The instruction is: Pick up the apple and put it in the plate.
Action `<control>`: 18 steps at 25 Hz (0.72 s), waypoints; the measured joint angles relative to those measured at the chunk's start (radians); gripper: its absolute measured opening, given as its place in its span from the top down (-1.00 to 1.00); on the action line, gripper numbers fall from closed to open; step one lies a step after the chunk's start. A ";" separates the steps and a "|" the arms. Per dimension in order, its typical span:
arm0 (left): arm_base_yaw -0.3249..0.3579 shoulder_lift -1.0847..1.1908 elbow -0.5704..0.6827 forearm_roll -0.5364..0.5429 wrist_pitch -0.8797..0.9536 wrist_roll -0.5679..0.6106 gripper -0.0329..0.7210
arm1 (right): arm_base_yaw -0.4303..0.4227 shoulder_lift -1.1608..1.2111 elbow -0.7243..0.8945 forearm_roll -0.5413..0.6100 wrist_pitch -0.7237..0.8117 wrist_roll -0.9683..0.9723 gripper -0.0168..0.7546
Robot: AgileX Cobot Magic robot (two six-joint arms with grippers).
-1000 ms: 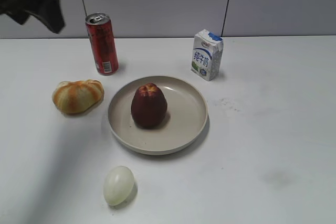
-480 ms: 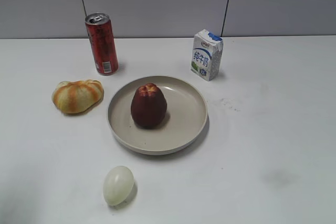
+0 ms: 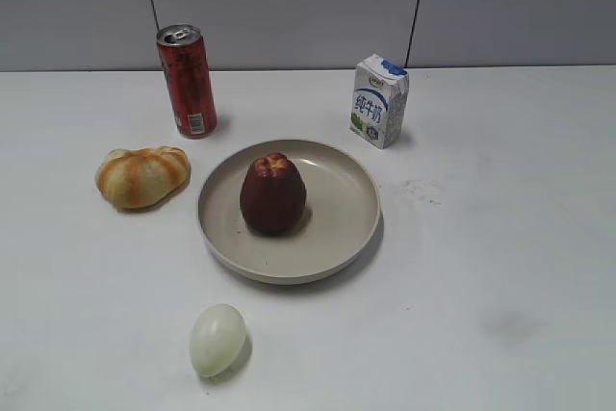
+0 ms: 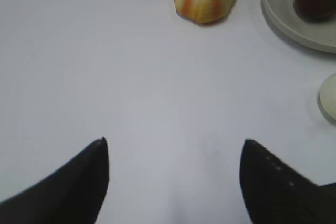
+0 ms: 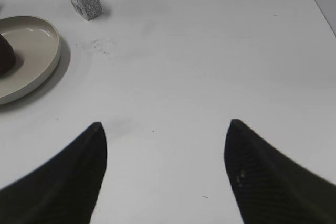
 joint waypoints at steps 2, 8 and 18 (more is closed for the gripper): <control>0.000 -0.077 0.027 0.002 -0.006 -0.001 -0.65 | 0.000 0.000 0.000 0.000 0.000 0.000 -0.49; 0.000 -0.135 0.029 0.007 -0.017 -0.004 -0.65 | 0.000 0.000 0.000 0.000 0.000 0.000 -0.49; 0.035 -0.185 0.030 0.003 -0.020 -0.004 -0.65 | 0.000 0.000 0.000 0.000 0.000 0.000 -0.49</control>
